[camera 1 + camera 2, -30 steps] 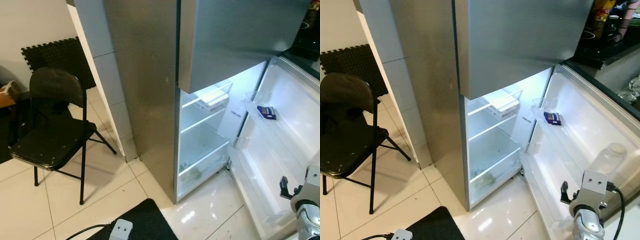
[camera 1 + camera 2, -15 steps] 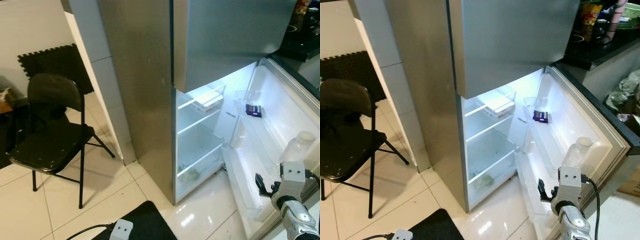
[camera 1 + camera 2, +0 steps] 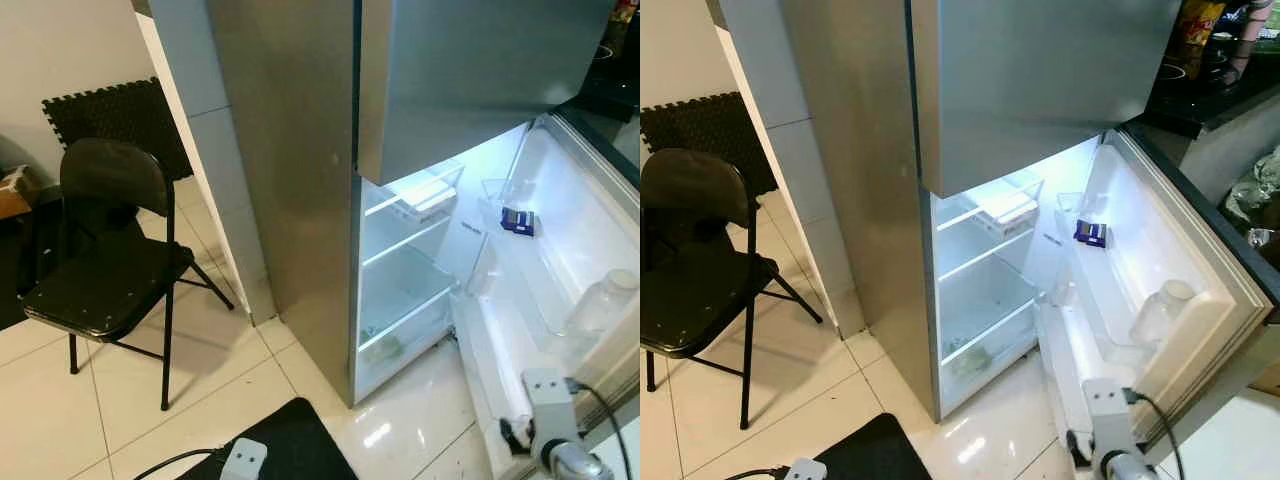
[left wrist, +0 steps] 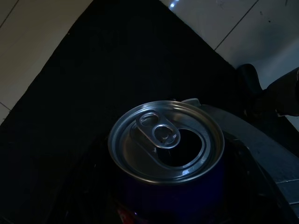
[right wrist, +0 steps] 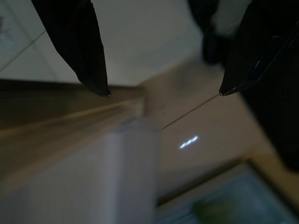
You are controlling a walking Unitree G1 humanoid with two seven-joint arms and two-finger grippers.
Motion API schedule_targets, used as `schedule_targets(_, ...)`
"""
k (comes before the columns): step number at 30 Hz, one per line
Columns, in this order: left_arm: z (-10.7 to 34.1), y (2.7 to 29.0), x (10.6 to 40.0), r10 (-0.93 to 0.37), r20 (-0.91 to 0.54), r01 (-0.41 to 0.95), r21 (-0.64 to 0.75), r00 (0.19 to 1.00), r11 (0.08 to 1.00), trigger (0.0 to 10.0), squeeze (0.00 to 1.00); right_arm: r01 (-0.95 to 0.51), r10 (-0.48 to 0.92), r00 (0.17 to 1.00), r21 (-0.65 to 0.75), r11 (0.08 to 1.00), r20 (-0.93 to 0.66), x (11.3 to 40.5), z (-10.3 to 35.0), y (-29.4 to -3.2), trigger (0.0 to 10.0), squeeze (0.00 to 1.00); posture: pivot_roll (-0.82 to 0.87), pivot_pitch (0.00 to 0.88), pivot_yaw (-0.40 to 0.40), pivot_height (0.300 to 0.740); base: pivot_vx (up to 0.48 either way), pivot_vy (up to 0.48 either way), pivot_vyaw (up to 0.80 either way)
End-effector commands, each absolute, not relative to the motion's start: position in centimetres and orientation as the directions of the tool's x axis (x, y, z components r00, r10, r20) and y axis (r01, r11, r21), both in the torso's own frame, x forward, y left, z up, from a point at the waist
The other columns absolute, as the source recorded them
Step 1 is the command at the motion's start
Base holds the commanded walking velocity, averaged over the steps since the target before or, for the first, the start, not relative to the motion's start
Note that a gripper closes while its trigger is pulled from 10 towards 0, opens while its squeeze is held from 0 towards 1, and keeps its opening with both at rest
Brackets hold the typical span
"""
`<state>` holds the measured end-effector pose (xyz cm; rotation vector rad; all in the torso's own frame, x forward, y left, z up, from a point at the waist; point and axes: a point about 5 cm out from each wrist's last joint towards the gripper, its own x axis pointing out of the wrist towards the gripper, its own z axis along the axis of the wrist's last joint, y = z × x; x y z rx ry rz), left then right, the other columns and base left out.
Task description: Restocking fridge
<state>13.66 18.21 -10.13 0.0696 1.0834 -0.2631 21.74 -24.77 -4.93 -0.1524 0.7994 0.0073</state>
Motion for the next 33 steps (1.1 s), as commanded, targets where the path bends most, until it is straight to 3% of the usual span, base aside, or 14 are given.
schedule_targets(1,-10.2,17.4,13.5,-0.204,-0.878,0.256,-0.097,0.434,0.962,10.0,0.00,-0.207,0.126,0.675,-0.023,0.978,-0.727,21.4,-5.6,-22.3,10.0,0.00,-0.01,0.000,-0.001,0.740,0.000,0.000,0.00)
schedule_targets(3,-10.2,17.4,13.5,-0.203,-0.878,0.256,-0.096,0.434,0.962,10.0,0.00,-0.243,0.189,0.689,0.022,0.970,-0.700,21.8,-5.4,-21.5,10.0,0.00,-0.01,0.000,0.003,0.740,0.000,0.000,0.00)
schedule_targets(6,-10.2,17.4,13.6,-0.201,-0.878,0.256,-0.094,0.434,0.962,10.0,0.00,-0.307,0.321,0.783,0.117,0.945,-0.533,24.3,-3.4,-19.2,10.0,0.00,-0.01,0.000,0.003,0.740,0.000,0.000,0.00)
schedule_targets(12,-10.2,17.4,13.5,-0.202,-0.878,0.256,-0.095,0.435,0.962,10.0,0.00,-0.237,0.210,0.856,0.002,0.971,-0.472,27.0,-1.5,-19.1,10.0,0.00,-0.01,0.000,0.003,0.740,0.000,0.000,0.00)
schedule_targets(19,-10.3,17.4,13.5,-0.202,-0.878,0.256,-0.095,0.434,0.962,10.0,0.00,-0.188,0.086,0.856,-0.151,0.971,-0.509,28.5,-0.7,-19.6,10.0,0.00,0.00,0.000,0.003,0.740,0.000,0.000,0.00)
schedule_targets(20,-10.3,17.4,13.5,-0.202,-0.878,0.256,-0.094,0.434,0.962,10.0,0.00,-0.193,0.081,0.848,-0.163,0.968,-0.523,28.7,-0.7,-19.6,4.3,0.00,0.00,0.000,0.002,0.740,0.000,0.000,0.00)
schedule_targets(21,-10.3,17.4,13.5,-0.201,-0.878,0.255,-0.094,0.434,0.962,10.0,0.00,-0.188,0.071,0.843,-0.168,0.968,-0.533,28.9,-0.5,-19.6,0.0,0.00,0.00,0.000,0.003,0.740,0.000,0.000,0.00)
schedule_targets(28,-10.3,17.4,13.4,-0.200,-0.878,0.251,-0.095,0.435,0.963,10.0,0.00,-0.128,-0.016,0.833,-0.221,0.967,-0.553,29.5,-0.1,-20.5,0.0,0.00,0.01,0.000,-0.003,0.740,0.000,0.000,0.00)
schedule_targets(33,-10.3,17.5,13.2,-0.198,-0.880,0.247,-0.096,0.433,0.964,10.0,0.00,-0.042,-0.161,0.799,-0.321,0.946,-0.580,29.1,-0.1,-23.0,0.0,0.00,0.01,0.000,-0.004,0.740,0.000,0.000,0.00)
